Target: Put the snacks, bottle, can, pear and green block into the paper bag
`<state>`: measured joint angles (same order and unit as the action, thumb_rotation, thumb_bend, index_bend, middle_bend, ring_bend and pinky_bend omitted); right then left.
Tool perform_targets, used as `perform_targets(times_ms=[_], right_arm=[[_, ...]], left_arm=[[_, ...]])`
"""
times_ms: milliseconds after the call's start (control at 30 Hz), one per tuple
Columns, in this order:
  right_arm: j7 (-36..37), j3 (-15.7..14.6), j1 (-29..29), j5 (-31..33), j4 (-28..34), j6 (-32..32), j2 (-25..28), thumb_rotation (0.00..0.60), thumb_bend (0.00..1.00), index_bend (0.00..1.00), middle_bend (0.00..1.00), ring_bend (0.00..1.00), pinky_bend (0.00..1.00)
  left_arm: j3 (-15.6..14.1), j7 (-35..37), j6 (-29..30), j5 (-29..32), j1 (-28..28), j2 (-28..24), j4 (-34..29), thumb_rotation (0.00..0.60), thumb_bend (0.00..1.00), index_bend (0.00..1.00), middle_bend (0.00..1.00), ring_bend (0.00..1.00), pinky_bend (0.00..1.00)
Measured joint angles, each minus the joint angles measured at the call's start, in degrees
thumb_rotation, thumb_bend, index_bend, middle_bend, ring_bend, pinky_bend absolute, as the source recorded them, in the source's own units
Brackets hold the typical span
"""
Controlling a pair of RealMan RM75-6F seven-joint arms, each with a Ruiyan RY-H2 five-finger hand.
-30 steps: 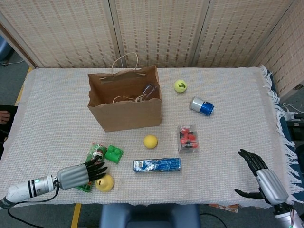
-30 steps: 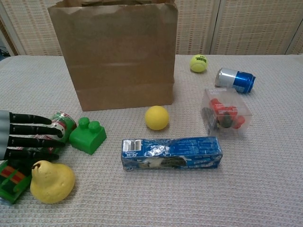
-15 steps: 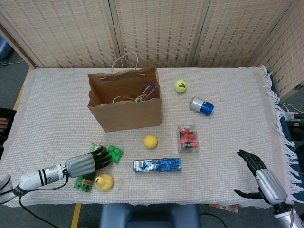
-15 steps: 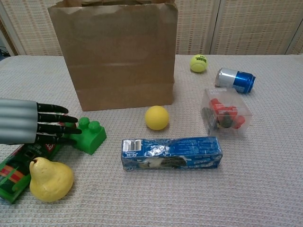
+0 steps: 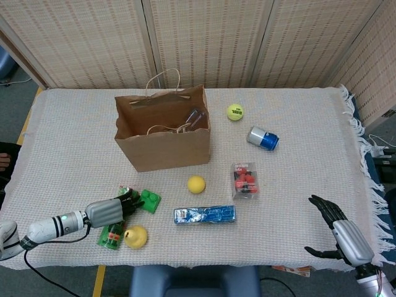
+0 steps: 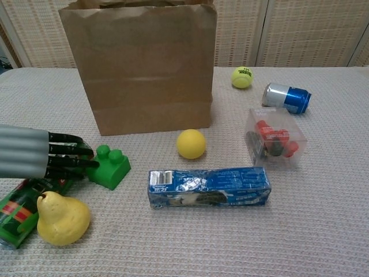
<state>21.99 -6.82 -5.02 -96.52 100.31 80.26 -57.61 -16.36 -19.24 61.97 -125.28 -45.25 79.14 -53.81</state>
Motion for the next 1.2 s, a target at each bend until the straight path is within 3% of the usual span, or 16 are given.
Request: perform_targets(times_ms=[167,300,567,1200], right_arm=[[-0.05,-0.01,-0.01,0.12,0.02,-0.09,0.0,0.6,0.0,0.0,0.0,0.0,0.0],[-0.07,0.05,-0.01,0.21,0.09,-0.1,-0.03,0.6,0.0,0.0,0.0,0.0,0.0],[-0.34,0.06,-0.06,0.33,0.15,-0.3,-0.09,0.6,0.0,0.0,0.0,0.0,0.0],[-0.34,0.03,0.14,-0.03,0.02,0.24,-0.13,0.6,0.0,0.0,0.0,0.0,0.0]], left_arm=[[-0.75,1.44,1.13,0.15,0.11,1.55,2.69,0.6,0.6,0.53,0.46,0.43,0.61],[-1.68,2.55,2.06,0.31,0.32,2.72,5.22,0.6,0.63,0.63,0.58,0.53,0.69],[-1.94,3.73,5.79,1.5,0.87,2.69,7.4,0.6,0.65,0.68,0.63,0.57,0.73],[3.24,4.46,9.18,10.31,1.39,-4.55,6.39,0.6,0.66,0.69,0.65,0.59,0.74]])
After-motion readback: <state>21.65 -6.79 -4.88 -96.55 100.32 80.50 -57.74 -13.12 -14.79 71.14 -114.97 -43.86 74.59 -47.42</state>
